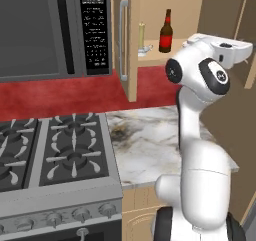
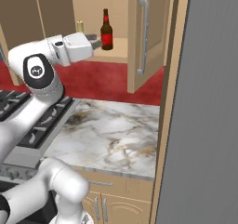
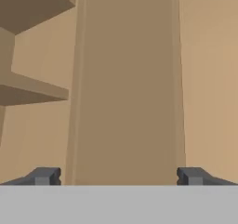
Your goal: Get the candle and the beer from the cabinet and move them to the dining counter.
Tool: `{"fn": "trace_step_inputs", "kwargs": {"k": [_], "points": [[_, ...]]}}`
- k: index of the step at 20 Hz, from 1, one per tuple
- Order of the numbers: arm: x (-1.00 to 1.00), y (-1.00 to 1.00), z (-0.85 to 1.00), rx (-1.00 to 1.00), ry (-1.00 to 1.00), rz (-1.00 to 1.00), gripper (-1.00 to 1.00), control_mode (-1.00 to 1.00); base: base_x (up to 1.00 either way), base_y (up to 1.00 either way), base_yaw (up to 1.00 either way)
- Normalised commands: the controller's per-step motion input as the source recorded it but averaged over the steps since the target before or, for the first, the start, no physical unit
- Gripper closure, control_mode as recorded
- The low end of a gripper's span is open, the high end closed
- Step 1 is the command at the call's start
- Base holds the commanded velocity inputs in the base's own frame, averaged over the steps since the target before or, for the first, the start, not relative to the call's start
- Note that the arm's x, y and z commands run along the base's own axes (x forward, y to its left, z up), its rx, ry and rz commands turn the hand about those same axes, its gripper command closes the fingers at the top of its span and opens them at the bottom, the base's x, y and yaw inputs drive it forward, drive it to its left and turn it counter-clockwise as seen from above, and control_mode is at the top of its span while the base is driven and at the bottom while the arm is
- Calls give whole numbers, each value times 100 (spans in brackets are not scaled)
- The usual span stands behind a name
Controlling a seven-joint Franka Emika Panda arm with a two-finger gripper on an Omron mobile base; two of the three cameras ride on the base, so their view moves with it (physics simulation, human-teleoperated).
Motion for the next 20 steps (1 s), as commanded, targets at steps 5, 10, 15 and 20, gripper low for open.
{"fn": "trace_step_inputs", "kwargs": {"k": [5,10,15,20], "points": [[31,-46,-11,3,0,-6,-100,-100,0,0,0],[21,-30,-20,0,0,-10,-100,-100,0,0,0],[0,-29,-15,0,0,-19,-100,-100,0,0,0],[0,-31,-5,0,0,-27,-100,-100,0,0,0]]}}
